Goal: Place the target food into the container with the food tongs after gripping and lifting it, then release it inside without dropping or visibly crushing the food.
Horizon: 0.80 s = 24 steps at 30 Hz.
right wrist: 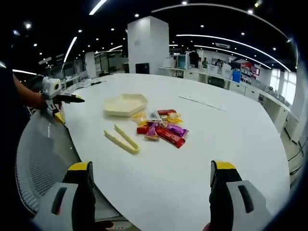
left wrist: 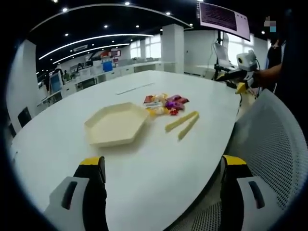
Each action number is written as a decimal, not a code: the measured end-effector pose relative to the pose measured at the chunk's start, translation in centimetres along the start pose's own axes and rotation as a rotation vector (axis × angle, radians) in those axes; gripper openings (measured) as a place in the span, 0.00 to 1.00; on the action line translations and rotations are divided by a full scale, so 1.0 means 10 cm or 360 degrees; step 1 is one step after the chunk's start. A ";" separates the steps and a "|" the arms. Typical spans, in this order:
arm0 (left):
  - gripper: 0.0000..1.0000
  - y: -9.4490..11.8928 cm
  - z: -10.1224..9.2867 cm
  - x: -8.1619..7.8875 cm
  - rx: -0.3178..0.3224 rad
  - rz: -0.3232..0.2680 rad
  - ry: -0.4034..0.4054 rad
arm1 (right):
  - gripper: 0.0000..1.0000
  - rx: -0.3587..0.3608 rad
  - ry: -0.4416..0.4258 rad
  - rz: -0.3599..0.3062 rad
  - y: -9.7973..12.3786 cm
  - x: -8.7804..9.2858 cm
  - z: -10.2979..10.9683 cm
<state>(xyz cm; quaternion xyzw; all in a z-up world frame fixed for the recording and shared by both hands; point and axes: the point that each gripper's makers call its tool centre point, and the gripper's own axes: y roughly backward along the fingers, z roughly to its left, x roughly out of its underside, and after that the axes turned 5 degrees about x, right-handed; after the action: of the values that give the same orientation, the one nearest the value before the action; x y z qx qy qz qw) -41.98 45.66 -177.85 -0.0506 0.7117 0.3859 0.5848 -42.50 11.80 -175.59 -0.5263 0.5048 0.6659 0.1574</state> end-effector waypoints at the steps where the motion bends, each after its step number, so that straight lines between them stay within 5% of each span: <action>1: 0.96 0.00 0.00 0.00 -0.0003 -0.0003 -0.0002 | 1.00 -0.0004 -0.0001 -0.0001 0.00 -0.01 0.01; 10: 0.98 0.00 0.00 0.00 -0.0003 0.0001 -0.0003 | 0.99 -0.0028 0.0011 -0.0004 0.01 -0.02 0.01; 13: 0.98 0.00 0.00 0.01 -0.0001 0.0010 -0.0016 | 0.89 -0.0112 0.0012 0.0036 0.01 0.04 0.10; 20: 0.98 -0.01 -0.01 0.02 0.0005 0.0019 -0.0026 | 0.98 -0.0100 0.0048 0.0003 -0.01 -0.03 0.12; 24: 0.98 -0.01 0.00 0.02 0.0004 0.0021 -0.0016 | 1.00 -0.0101 0.0102 -0.0119 -0.02 -0.16 0.14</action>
<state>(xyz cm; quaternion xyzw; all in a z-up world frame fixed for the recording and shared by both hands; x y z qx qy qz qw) -42.01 45.66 -178.08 -0.0432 0.7095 0.3893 0.5859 -42.47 13.53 -174.37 -0.5706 0.4682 0.6580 0.1491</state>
